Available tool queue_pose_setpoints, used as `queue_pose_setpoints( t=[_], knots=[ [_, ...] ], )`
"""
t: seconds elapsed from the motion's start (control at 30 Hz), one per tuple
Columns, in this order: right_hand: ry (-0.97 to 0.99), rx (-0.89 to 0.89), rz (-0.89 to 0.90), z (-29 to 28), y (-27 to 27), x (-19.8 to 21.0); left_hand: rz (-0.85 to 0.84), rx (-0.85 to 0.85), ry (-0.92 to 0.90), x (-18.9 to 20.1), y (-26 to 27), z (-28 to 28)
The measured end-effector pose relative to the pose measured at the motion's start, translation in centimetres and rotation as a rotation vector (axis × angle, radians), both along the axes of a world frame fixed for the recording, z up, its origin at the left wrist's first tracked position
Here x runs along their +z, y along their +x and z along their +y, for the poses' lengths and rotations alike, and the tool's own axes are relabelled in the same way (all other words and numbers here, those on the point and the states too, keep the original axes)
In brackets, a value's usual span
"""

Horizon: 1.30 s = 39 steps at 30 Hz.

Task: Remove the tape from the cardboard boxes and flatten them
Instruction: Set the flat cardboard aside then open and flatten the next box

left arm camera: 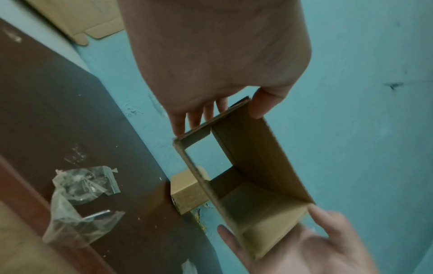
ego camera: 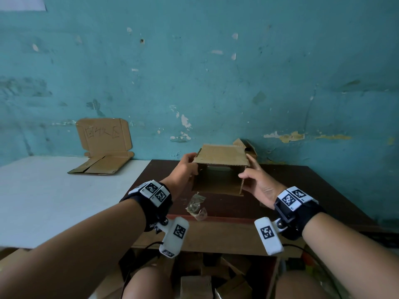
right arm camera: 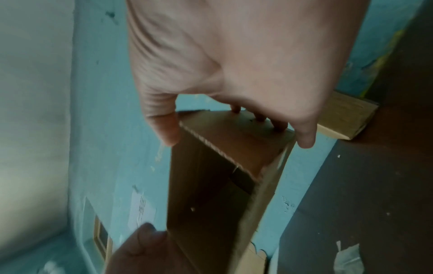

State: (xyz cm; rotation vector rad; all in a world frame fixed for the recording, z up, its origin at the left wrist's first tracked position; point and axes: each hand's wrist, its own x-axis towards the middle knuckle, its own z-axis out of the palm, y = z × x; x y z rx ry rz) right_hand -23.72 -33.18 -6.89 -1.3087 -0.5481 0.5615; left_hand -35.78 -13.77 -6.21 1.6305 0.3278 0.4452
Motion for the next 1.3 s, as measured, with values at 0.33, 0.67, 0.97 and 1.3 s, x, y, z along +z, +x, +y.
queue_pose_setpoints(
  t=[0.33,0.67,0.97,1.3],
  knots=[
    [-0.076,-0.189,-0.09,1.1,1.1,0.2,0.059,0.15,0.202,0.0,1.7,1.1],
    [0.001,-0.207,0.03,1.4,0.9,0.0,-0.027,0.208,-0.004,0.7,2.4,1.0],
    [-0.034,-0.315,-0.092,1.4,2.2,-0.7,0.049,0.192,0.025,0.6,2.6,1.0],
    [-0.333,-0.296,-0.295,1.4,1.7,-0.7,0.13,0.121,0.267,0.0,2.9,-0.5]
  ],
)
